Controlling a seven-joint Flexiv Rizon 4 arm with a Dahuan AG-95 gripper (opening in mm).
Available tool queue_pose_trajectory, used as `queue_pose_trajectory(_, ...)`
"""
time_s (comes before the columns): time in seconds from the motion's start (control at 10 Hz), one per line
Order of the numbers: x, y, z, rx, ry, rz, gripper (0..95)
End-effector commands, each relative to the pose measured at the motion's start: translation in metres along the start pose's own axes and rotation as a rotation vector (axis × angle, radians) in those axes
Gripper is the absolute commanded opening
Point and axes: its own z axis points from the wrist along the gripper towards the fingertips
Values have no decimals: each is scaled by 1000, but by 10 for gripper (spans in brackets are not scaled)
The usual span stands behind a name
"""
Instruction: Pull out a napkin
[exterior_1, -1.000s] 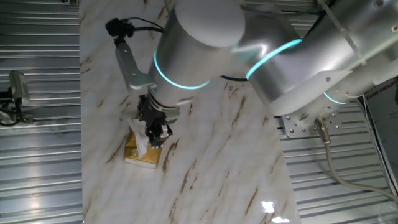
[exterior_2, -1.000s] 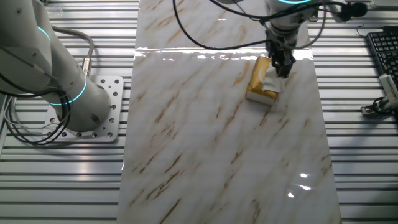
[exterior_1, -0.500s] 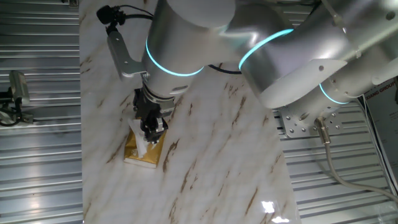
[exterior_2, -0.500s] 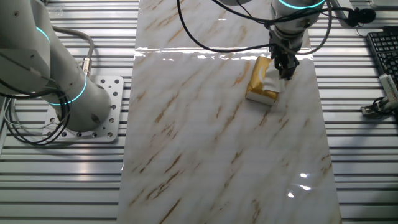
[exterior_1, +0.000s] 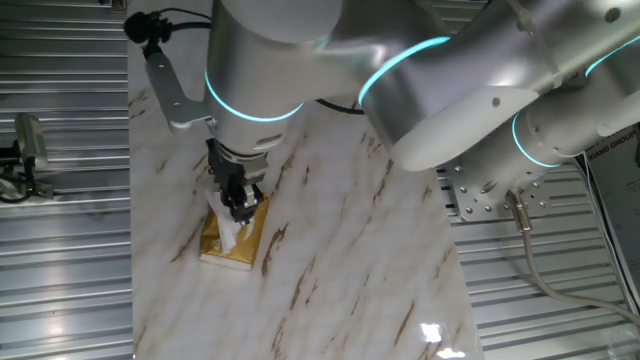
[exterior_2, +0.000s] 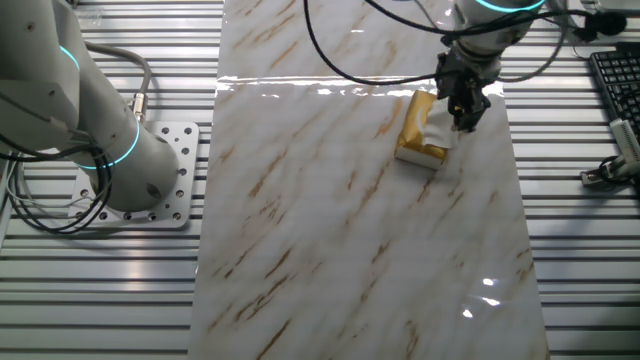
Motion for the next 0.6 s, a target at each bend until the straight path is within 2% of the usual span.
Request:
queue_pose_trajectory(0.1, 6, -11, 0, -3, 27, -50, 570)
queue_pose_trajectory(0.2, 18, -20, 7, -9, 35, -75, 570)
queue_pose_trajectory(0.4, 26, -24, 10, -3, 35, -99, 570)
queue_pose_trajectory(0.5, 26, -27, 7, 1, 55, -127, 570)
queue_pose_trajectory(0.6, 25, -34, -1, -13, 100, -162, 570)
